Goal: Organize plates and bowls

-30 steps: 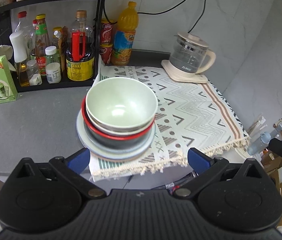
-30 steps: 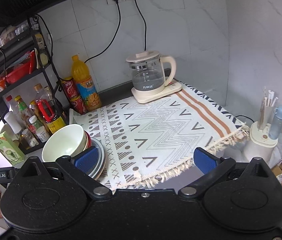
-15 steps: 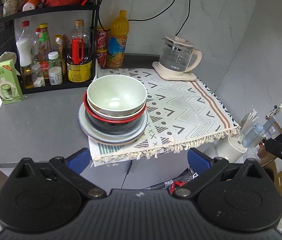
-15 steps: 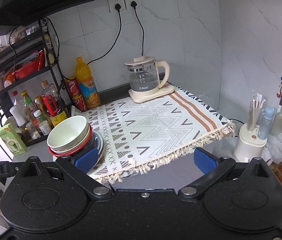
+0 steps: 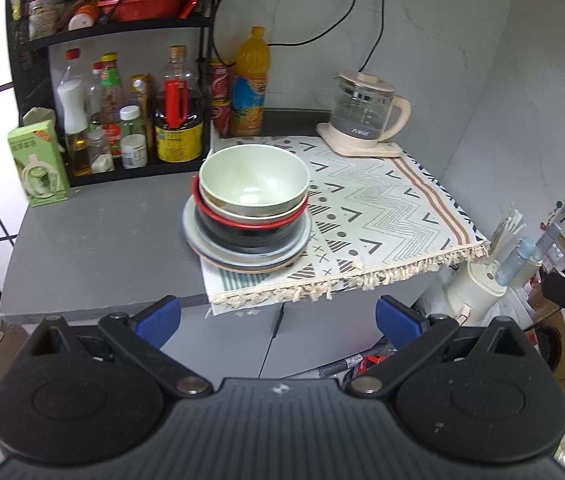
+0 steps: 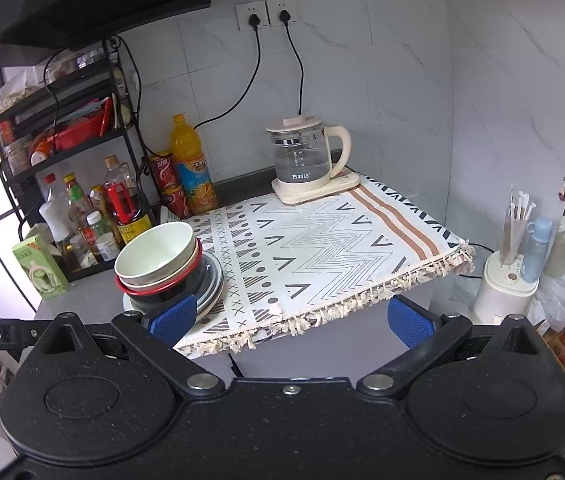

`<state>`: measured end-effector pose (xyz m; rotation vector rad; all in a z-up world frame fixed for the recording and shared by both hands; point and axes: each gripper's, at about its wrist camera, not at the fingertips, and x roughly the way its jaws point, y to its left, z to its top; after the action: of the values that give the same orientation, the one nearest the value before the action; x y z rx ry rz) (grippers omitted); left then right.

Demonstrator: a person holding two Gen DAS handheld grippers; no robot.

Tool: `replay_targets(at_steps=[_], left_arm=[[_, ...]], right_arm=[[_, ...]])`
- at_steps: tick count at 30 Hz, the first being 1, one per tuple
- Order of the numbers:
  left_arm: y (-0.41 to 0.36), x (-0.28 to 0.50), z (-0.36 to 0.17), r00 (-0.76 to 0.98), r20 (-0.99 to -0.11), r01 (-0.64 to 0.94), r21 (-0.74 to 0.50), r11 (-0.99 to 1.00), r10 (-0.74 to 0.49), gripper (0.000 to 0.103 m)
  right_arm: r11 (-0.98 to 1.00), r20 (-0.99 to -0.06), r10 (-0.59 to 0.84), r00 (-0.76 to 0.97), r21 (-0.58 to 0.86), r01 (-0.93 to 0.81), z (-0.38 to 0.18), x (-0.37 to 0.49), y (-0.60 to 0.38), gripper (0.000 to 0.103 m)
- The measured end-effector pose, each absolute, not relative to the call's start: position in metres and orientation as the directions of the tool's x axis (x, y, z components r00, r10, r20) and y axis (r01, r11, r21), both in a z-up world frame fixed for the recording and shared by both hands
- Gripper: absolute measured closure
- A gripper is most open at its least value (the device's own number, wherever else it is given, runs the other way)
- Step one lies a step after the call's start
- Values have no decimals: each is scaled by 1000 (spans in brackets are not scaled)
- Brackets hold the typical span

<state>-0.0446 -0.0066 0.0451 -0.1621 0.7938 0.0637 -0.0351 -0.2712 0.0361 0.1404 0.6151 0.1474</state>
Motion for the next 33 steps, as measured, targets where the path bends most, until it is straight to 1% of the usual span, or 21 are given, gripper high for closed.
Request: replay_targets(at_steps=[9, 33], left_arm=[[-2, -49, 44, 700, -714, -126, -116, 985, 5, 1], [-22, -47, 47, 704, -710, -101, -124, 987, -17, 1]], right_arm=[[981, -565, 176, 806, 171, -95, 37, -38, -274, 1], [980, -577, 185, 796, 170, -104, 36, -42, -279, 0]])
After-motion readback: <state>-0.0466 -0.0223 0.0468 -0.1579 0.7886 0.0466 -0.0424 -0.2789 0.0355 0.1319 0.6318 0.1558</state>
